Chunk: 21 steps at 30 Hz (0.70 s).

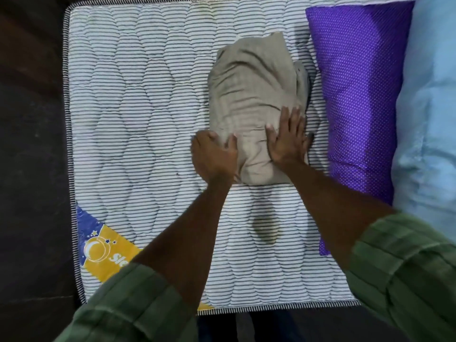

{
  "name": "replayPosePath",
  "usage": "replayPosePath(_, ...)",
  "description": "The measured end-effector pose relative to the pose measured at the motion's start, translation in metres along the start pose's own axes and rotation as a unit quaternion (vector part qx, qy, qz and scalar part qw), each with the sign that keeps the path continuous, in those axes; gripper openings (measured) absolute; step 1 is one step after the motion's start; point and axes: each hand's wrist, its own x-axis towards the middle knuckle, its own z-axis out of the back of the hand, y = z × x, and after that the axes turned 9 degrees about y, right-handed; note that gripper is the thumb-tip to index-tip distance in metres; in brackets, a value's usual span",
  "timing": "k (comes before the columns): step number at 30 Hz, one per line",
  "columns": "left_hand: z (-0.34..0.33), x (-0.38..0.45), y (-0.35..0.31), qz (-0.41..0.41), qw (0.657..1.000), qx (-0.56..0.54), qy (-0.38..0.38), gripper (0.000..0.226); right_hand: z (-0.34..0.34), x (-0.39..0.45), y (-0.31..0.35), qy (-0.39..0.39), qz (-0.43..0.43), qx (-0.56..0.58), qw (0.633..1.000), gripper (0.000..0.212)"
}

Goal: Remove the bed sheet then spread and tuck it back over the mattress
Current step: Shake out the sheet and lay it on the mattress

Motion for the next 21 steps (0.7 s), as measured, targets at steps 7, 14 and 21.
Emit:
replayPosePath(7, -0.006, 0.036, 0.017, 0.166, 0.914, -0.241, 0.279, 0.062, 0.003, -0.014, -0.001, -0.027, -0.054, 0.285, 0.957, 0.085)
replayPosePath(14, 0.08, -0.015, 0.033, 0.204, 0.808, -0.335, 0.439, 0.042, 0.044, -0.062, -0.012, 0.318, -0.212, 0.613, 0.692, 0.088)
replayPosePath(21, 0.185, -0.099, 0.069, 0.181, 0.814, -0.349, 0.429, 0.049, 0.09, -0.202, 0.019, 0.317, -0.189, 0.619, 0.693, 0.06)
